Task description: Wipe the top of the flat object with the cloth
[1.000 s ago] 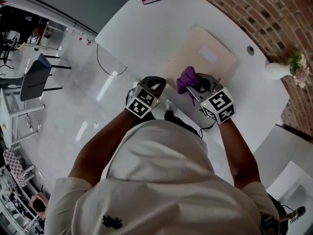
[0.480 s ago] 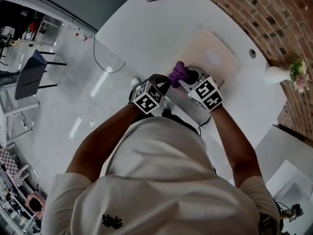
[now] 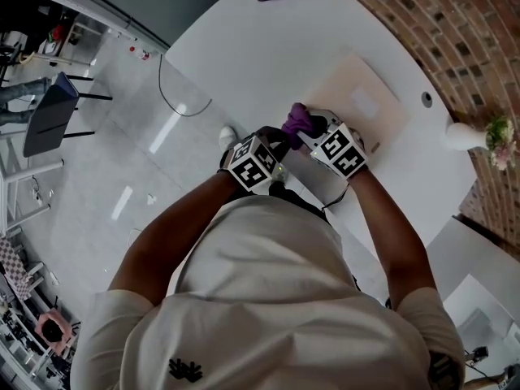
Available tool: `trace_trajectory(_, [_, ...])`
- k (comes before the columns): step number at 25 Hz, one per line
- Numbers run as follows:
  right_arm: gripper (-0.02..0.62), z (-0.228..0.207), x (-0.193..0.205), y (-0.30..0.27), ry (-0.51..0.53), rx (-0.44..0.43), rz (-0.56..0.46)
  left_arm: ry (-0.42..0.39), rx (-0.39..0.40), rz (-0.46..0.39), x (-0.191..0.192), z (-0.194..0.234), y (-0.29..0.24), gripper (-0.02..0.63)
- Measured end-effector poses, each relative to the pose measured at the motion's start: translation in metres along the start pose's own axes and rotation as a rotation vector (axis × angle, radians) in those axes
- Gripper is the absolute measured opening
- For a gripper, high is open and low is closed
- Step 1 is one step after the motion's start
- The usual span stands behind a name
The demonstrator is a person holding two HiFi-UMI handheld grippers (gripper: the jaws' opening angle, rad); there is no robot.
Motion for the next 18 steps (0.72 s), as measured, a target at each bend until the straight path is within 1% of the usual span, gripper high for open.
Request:
trace_trajectory(3, [0.118,-0.017,0.004,-0.001,0.006,0.011,-0.001,0.014,0.015,0.005,0.000,0.002,0.000,0.025])
trace_trajectory(9, [0.118,-0.067,0.011,0.004,0.004,0.075,0.014,0.028,0.042,0.011,-0.002,0.004,0.000,0.025])
trace_trajectory(18, [0.118,-0.154,0.028,0.015,-0.024,0.208,0.051,0.036,0.083,0.031,-0.002,0.008,-0.004,0.025])
Point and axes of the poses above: the fingertips, and each gripper's own axes: y backward along the fingers, z to its left, x out of its underside, the point moved 3 cm from there along y, backward along the fingers, and after that the axes turned 6 degrees about y, right-handed, at the moved point
